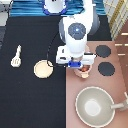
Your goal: Take the lid off the pot, put the pot on the plate, and use the tool to push the pot to the front of the table.
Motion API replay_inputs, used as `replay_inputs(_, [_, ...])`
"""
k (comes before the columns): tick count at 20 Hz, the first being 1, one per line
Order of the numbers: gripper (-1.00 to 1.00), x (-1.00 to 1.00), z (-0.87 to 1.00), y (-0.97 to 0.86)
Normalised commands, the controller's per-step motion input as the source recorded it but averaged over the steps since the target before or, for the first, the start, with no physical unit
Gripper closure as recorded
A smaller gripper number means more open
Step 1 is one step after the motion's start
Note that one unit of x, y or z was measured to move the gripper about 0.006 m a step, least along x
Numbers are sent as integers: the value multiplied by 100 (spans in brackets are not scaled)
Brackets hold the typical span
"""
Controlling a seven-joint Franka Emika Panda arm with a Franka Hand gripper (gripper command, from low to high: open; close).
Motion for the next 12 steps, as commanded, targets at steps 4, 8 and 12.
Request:
replay_inputs(4, [100, 18, 0, -3])
replay_inputs(8, [100, 16, -1, -6])
replay_inputs(12, [100, 16, -4, -6])
